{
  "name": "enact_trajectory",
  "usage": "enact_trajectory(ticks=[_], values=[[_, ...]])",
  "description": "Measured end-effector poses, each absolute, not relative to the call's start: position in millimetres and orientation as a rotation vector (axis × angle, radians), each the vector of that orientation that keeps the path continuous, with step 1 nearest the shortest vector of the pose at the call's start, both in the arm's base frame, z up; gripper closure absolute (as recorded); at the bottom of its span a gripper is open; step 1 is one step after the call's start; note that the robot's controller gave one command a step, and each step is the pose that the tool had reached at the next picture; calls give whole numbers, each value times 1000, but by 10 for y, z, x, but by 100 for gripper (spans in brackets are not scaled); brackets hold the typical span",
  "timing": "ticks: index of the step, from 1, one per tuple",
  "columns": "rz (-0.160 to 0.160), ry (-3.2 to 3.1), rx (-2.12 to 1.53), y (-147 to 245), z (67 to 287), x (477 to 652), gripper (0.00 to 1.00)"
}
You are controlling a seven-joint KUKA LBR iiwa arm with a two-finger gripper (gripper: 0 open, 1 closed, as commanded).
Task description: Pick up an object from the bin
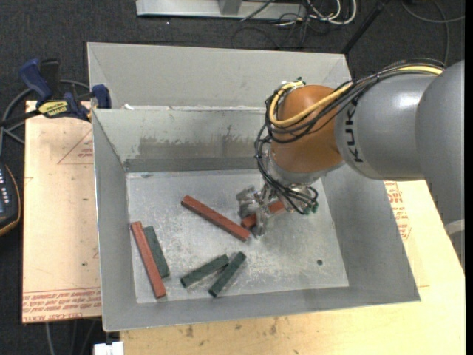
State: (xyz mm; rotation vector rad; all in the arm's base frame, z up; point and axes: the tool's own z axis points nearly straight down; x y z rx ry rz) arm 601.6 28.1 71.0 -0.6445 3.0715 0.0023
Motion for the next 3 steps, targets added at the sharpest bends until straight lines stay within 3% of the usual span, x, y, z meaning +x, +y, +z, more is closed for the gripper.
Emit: enact_trajectory(ticks=[1, 2, 3], values=[[-2, 2939, -1090, 115, 1573, 5967, 100], [2, 2942, -1091, 121, 1556, 5960, 0], [4, 3002, -934, -237, 672, 6190, 0]])
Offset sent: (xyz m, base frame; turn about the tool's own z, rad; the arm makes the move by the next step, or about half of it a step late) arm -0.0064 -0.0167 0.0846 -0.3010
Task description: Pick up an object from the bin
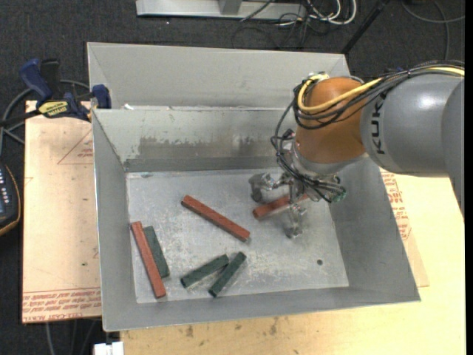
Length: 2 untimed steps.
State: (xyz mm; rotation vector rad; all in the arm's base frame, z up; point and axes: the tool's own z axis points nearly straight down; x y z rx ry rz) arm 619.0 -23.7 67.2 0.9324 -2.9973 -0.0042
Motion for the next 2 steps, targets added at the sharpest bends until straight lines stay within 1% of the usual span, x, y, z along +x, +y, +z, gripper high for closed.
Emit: enact_trajectory(ticks=[1, 2], values=[[-2, -3003, 934, -227, 723, 6210, 100], [4, -3011, 938, -156, 2180, 6230, 100]])
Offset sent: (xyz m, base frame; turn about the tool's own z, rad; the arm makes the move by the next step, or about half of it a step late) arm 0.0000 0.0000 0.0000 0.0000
